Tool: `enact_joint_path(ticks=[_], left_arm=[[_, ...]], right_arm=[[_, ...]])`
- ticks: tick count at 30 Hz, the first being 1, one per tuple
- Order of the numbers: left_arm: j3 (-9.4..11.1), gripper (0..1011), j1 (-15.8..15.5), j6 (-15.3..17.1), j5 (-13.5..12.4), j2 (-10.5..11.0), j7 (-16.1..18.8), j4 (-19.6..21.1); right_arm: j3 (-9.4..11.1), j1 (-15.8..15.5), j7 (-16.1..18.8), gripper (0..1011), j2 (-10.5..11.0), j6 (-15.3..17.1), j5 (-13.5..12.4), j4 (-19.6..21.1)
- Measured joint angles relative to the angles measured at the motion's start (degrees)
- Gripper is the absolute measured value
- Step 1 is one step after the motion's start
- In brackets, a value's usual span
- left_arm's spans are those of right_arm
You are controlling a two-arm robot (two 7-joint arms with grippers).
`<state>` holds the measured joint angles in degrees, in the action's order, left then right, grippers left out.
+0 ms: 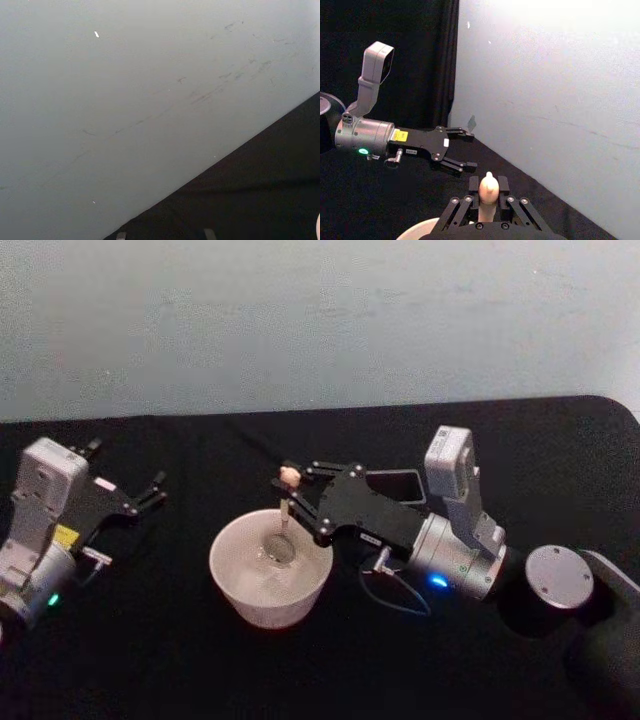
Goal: Pick up the stirring spoon with one hand, stir inside the cup, then place it back in its original position.
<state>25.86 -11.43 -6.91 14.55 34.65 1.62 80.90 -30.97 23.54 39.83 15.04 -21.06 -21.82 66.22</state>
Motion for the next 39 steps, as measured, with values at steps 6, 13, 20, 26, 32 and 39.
enact_joint_path(ticks=[6,13,20,26,32,39], left_arm=[[0.0,1001,0.0,0.0,0.0,0.0,0.0,0.0],[0.0,1001,0.0,0.0,0.0,0.0,0.0,0.0],[0.0,1001,0.0,0.0,0.0,0.0,0.0,0.0],[0.0,1001,0.0,0.0,0.0,0.0,0.0,0.0],[0.0,1001,0.0,0.0,0.0,0.0,0.0,0.0],[0.0,1001,0.0,0.0,0.0,0.0,0.0,0.0]], right_arm=[[0.5,-0.5,0.4,213,0.5,0.1,-0.5,1.5],[1.7,-1.1,1.4,213,2.0,0.0,-2.3,5.4],[3.1,-1.6,1.8,213,4.1,0.6,-4.1,9.4],[4.9,-2.2,2.2,213,6.1,0.8,-6.5,12.9],[7.2,-2.6,2.3,213,8.4,0.3,-8.5,15.4],[9.6,-3.4,1.5,213,10.7,-0.2,-9.0,16.9]])
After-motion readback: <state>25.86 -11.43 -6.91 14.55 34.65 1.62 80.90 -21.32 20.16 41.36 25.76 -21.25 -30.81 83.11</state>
